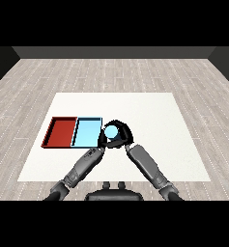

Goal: Pick the blue can and put it in the blue box

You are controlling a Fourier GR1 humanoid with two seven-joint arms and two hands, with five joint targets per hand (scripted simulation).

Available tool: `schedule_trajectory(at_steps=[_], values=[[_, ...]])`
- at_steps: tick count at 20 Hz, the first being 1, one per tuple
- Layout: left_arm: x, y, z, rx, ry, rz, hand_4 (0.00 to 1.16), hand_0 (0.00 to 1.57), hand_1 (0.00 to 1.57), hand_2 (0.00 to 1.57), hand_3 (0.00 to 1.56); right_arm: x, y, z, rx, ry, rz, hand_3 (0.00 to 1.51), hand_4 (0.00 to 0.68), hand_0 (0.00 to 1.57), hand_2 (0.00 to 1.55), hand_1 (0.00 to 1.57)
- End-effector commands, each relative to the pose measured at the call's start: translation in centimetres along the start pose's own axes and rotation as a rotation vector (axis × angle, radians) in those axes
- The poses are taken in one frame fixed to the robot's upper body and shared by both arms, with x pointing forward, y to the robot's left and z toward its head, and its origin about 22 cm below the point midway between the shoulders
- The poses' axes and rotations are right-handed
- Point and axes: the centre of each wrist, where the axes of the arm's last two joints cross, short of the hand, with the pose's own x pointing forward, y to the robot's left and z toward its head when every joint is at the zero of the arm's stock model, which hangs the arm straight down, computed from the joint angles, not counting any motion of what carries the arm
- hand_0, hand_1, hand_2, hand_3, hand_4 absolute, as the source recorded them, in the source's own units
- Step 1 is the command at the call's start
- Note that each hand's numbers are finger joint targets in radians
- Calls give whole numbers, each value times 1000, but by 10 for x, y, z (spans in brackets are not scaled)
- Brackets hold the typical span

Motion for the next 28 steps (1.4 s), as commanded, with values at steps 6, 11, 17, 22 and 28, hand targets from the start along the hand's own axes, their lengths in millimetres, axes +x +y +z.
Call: schedule_trajectory(at_steps=[6,11,17,22,28], values=[[-1,0,6,44,-115,51,1044,1571,1571,1552,1468,7,4,-1,-6,40,8,0,0,0,0,0],[-10,4,-11,75,-142,-37,1142,1571,1571,1567,1460,9,-3,6,-92,-31,39,0,0,0,0,0],[-7,5,-13,79,-146,-68,1140,1571,1571,1571,1481,36,-26,5,-88,-66,-48,0,0,0,0,0],[-21,22,-15,122,-142,-135,1125,1571,1571,1571,1470,12,-64,36,-77,-89,-68,0,0,0,0,0],[2,73,-30,227,-119,-238,1153,1571,1571,1565,1480,46,-102,71,-154,-178,-25,0,0,0,0,0]])
